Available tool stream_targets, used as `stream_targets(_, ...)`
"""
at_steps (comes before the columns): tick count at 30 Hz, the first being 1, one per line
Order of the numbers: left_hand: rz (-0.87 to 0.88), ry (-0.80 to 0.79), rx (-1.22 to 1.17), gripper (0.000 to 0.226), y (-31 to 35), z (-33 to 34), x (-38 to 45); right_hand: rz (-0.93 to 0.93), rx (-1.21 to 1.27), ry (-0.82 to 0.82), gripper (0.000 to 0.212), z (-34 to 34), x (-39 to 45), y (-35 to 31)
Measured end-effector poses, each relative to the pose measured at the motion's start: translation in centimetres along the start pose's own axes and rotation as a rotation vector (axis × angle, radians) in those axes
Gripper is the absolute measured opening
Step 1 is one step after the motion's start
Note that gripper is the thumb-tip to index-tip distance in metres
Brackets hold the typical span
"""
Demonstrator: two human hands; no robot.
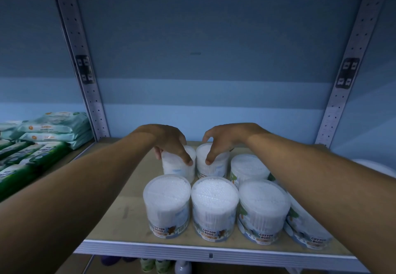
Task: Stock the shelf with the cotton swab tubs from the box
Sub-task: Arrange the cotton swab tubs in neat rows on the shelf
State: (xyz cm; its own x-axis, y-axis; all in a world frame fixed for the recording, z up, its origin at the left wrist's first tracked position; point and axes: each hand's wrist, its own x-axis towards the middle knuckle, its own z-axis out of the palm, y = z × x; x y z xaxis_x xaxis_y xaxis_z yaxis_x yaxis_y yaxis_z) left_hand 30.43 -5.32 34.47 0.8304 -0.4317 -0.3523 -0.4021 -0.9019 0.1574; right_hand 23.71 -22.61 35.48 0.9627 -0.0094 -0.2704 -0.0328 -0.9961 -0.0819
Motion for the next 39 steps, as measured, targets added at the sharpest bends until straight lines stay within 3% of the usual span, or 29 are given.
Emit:
stream_targets(4,-0.040,0.033,0.106,0.087,0.4,0.3,-0.4,-0.010,-0.017,-0.024,0.084,0.0,0.4,-0.2)
stream_targets(8,-0.050,0.025,0.060,0.096,0.3,0.4,0.1,-0.001,0.001,-0.045,0.092,0.0,0.7,0.0)
stream_targets(13,0.004,-0.011,-0.017,0.091,0.1,0.5,0.2,-0.008,0.006,-0.008,0.079,0.3,0.5,0.1)
stream_targets(18,-0.036,0.010,-0.009,0.089,-0.1,0.4,0.3,0.002,0.011,-0.042,0.092,0.1,0.8,0.3)
stream_targets(24,-0.024,0.016,-0.001,0.087,-0.1,0.6,0.1,-0.021,-0.025,-0.022,0.078,0.4,0.7,-0.1)
stream_targets(39,-0.038,-0.002,-0.011,0.096,0.2,0.6,-1.4,-0.046,-0.025,-0.050,0.078,0.3,-1.2,-1.5)
